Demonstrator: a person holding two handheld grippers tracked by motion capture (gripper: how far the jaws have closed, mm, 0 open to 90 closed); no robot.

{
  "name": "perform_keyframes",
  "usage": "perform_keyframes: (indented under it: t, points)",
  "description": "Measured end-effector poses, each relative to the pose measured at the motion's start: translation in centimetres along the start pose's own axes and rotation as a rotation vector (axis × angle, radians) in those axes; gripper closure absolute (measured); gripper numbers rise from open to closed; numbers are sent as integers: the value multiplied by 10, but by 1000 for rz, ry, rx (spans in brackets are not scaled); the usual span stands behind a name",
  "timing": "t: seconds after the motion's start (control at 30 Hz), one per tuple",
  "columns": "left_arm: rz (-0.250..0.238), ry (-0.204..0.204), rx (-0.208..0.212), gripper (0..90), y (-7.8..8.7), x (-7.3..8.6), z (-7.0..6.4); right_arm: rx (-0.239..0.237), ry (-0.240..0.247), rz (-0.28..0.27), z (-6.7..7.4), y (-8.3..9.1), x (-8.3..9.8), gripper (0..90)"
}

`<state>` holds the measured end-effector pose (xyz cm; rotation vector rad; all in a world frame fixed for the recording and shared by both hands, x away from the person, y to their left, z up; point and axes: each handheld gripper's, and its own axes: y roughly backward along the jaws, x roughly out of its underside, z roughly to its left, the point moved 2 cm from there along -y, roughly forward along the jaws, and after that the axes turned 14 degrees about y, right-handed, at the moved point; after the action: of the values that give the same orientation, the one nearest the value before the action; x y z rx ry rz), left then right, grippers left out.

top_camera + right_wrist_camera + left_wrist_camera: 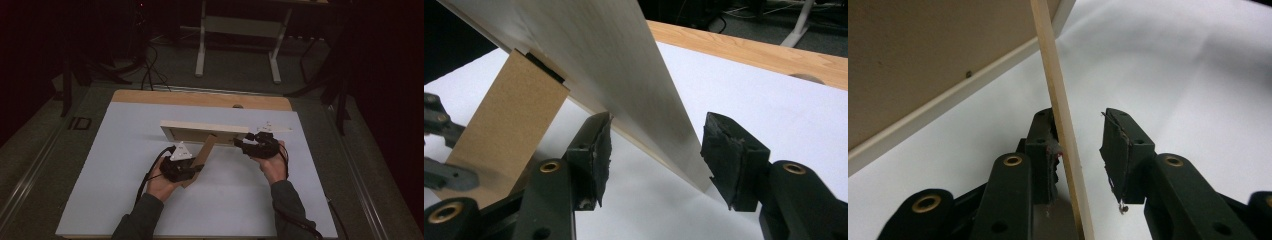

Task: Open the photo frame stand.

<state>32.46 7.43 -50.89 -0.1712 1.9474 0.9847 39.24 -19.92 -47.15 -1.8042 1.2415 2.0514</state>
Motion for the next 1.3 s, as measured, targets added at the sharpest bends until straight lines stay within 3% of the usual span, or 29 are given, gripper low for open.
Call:
perform_keyframes:
  t: [0.53,0.9,1.2,1.3]
  points:
    - [-64,31,18,632,22,-4,5,-3,21,32,5,-1,12,450]
    - [-99,48,19,646,35,-5,10,-5,18,53,1,0,20,488]
    - [-115,82,-19,660,41,-5,17,-1,8,64,-3,4,25,518]
    - [-146,90,-43,666,46,-6,19,11,-1,79,-6,5,25,539]
